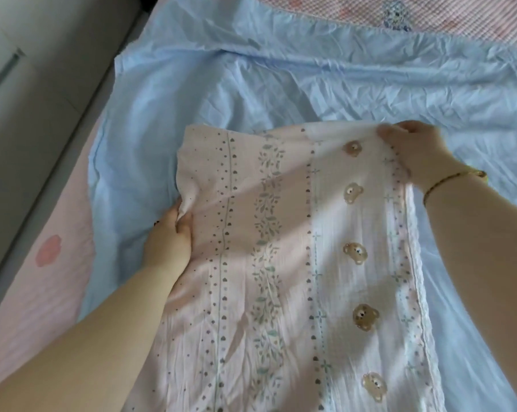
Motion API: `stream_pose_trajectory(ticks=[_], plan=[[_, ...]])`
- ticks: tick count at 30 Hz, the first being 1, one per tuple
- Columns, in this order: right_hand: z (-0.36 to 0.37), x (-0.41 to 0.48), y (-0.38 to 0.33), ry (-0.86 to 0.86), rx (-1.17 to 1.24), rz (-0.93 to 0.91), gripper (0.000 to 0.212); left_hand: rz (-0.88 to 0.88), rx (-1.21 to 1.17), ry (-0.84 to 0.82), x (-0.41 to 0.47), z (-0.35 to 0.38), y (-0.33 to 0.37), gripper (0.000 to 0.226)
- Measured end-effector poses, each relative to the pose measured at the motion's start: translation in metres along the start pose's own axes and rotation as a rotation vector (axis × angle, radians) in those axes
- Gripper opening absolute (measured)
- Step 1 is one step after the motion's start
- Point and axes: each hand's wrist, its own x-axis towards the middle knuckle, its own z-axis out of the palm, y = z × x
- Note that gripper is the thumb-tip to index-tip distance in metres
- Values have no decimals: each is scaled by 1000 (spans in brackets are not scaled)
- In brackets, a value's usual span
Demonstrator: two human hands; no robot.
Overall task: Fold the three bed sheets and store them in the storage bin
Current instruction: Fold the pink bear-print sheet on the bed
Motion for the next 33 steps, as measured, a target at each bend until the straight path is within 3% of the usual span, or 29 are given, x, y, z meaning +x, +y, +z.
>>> stream_pose_trajectory(ticks=[3, 5, 10, 14, 15, 18, 19, 20, 22, 25, 29, 33], plan=[[-10, 12, -3, 194, -95, -27, 18, -3, 34, 20, 5, -1, -4, 39], [-2, 13, 3, 211, -127, -8, 10, 8, 37, 35, 4, -1, -3, 39], [2, -26, 37, -72, 189, 238, 26, 33, 47, 38, 1, -2, -2, 40], [-18, -91, 68, -204, 235, 251, 21, 6, 19, -15, -4, -10, 0, 41], [-24, -109, 76, -220, 235, 250, 26, 2, -30, -34, -7, -13, 2, 41], [-39, -170, 105, -281, 157, 319, 83, 33, -188, -71, -28, -24, 1, 42], [-41, -188, 120, -269, 107, 353, 92, 44, -209, -68, -38, -27, -3, 47], [-42, -209, 132, -266, 94, 386, 84, 53, -217, -56, -54, -30, -11, 52], [-41, -250, 151, -217, 151, 426, 48, 37, -182, -17, -94, -35, -37, 59], [-40, -298, 167, -116, 177, 357, 55, -5, -115, 22, -166, -39, -82, 62], [-50, -338, 178, -126, 53, 363, 33, -142, -198, -63, -252, -48, -113, 70], [-56, -371, 189, -66, 43, 379, 29, -233, -176, -132, -288, -53, -126, 55]])
